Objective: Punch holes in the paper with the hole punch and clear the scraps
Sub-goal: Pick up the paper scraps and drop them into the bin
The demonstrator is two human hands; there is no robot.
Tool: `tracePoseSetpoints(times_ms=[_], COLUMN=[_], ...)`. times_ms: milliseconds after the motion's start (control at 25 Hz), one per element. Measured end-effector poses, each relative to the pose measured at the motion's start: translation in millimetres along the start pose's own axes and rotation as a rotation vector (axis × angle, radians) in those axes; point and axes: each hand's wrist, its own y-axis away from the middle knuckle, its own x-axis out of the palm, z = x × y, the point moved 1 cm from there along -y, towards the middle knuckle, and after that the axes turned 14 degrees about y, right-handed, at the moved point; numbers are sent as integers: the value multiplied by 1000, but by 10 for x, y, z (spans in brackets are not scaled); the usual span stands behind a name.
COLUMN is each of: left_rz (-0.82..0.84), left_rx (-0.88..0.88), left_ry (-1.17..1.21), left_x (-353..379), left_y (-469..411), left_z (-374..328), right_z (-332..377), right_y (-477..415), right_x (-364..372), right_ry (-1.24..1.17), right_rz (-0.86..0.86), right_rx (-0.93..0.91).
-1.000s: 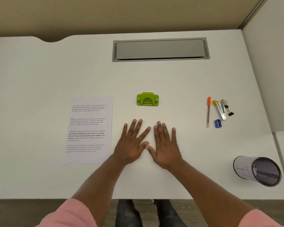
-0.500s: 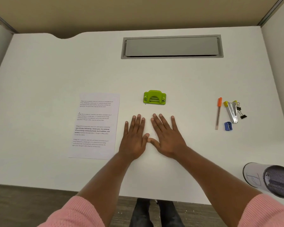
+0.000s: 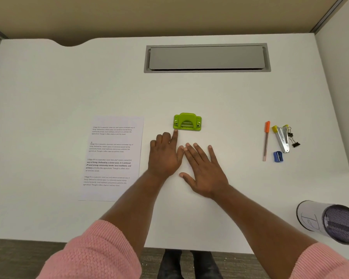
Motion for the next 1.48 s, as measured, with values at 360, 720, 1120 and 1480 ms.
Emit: tracePoseSetpoints(times_ms=[360,720,1120,1480], left_rz=[39,43,111,63], left_rx=[7,101,67,-65], left_ry=[89,486,403,449], left_x=[10,150,100,-1], left_y=[324,858,960,860], left_z=[24,112,88,-206], right_z=[-7,75,176,207], right_y=[4,47,418,220], right_x=[3,-19,0,-206], right_ry=[5,-25,-241,-68], right_rz=[12,59,-195,214], right_rx=[-1,-10,115,206])
